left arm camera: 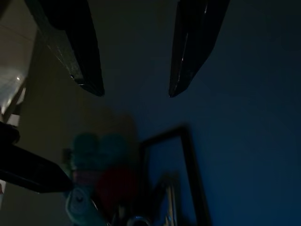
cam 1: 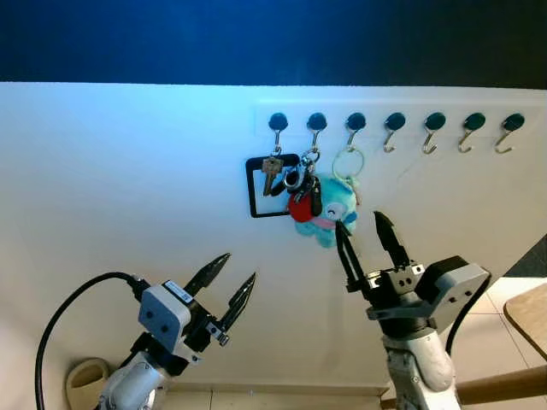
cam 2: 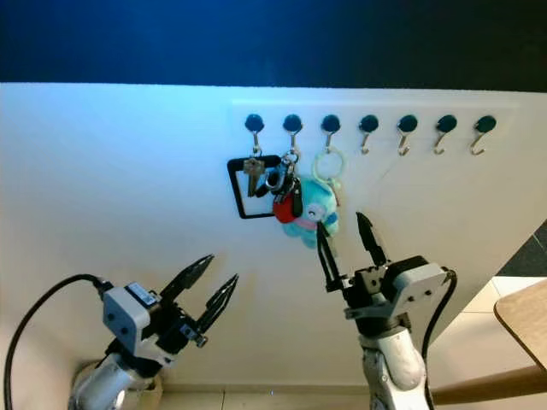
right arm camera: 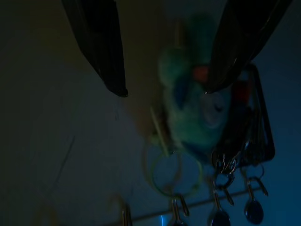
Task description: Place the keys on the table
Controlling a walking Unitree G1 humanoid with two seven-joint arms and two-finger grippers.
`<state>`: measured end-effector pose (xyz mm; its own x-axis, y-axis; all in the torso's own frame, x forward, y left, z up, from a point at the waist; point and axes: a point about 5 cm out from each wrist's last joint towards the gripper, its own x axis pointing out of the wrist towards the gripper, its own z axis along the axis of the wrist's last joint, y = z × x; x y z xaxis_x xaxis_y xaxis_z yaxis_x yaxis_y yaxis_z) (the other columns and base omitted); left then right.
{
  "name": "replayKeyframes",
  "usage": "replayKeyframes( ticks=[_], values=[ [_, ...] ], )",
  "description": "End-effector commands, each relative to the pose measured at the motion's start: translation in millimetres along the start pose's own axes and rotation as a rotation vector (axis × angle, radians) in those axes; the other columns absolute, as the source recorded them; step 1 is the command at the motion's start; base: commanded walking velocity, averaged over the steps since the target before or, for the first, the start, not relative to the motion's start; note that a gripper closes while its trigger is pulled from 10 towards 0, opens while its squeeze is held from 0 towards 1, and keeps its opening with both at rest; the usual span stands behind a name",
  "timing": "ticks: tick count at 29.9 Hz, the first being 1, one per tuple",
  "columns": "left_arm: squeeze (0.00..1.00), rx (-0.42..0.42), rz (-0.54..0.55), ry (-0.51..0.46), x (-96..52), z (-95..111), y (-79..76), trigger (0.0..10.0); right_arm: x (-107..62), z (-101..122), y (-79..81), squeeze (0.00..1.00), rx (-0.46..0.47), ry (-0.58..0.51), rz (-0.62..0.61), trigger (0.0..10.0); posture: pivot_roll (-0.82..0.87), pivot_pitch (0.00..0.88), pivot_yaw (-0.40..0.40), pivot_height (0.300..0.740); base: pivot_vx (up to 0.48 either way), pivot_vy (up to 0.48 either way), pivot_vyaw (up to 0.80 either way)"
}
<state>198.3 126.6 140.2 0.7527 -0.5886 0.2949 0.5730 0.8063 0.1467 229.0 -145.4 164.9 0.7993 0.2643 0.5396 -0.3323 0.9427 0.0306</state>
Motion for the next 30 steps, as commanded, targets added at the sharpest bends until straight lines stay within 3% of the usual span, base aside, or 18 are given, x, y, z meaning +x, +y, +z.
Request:
replayKeyframes(
  ticks=[1,14,19,20,21,22,23,30],
  values=[
    [0.0,0.006,-0.004,0.012,-0.6,1.2,-2.1,10.0,-1.7,1.5,1.5,0.0,0.013,0.008,-0.004,10.0,0.05,0.068,-0.002,0.74,0.0,0.0,0.0],
    [0.0,0.016,-0.032,0.03,2.5,3.8,-6.5,10.0,-0.3,9.9,6.9,0.0,0.054,0.005,0.025,10.0,0.05,0.083,-0.004,0.74,0.0,0.0,0.0],
    [0.0,0.031,-0.04,0.048,4.3,2.4,-6.6,10.0,9.1,7.8,3.3,0.0,0.045,0.006,0.002,10.0,0.05,0.086,-0.005,0.74,0.0,0.0,0.0],
    [0.0,0.033,-0.041,0.049,5.0,2.1,-6.9,10.0,11.2,5.5,2.4,0.13,0.05,0.008,-0.005,10.0,0.05,0.086,-0.006,0.74,0.0,0.0,0.0],
    [0.0,0.033,-0.041,0.049,5.0,2.1,-6.9,10.0,11.2,5.5,2.4,0.13,0.05,0.008,-0.005,10.0,0.05,0.086,-0.006,0.74,0.0,0.0,0.0],
    [0.0,0.034,-0.042,0.047,6.3,2.7,-7.3,10.0,12.6,4.2,2.6,0.84,0.058,0.008,-0.007,10.0,0.05,0.085,-0.008,0.74,0.0,0.0,0.0],
    [0.0,0.036,-0.042,0.045,7.3,3.3,-7.5,10.0,13.5,3.3,3.2,1.0,0.066,0.009,-0.006,10.0,0.05,0.085,-0.008,0.74,0.0,0.0,0.0],
    [0.0,0.039,-0.041,0.045,9.0,4.9,-8.5,10.0,16.1,1.8,9.0,1.0,0.079,0.024,0.017,10.0,0.05,0.088,-0.011,0.74,0.0,0.0,0.0]
  ],
)
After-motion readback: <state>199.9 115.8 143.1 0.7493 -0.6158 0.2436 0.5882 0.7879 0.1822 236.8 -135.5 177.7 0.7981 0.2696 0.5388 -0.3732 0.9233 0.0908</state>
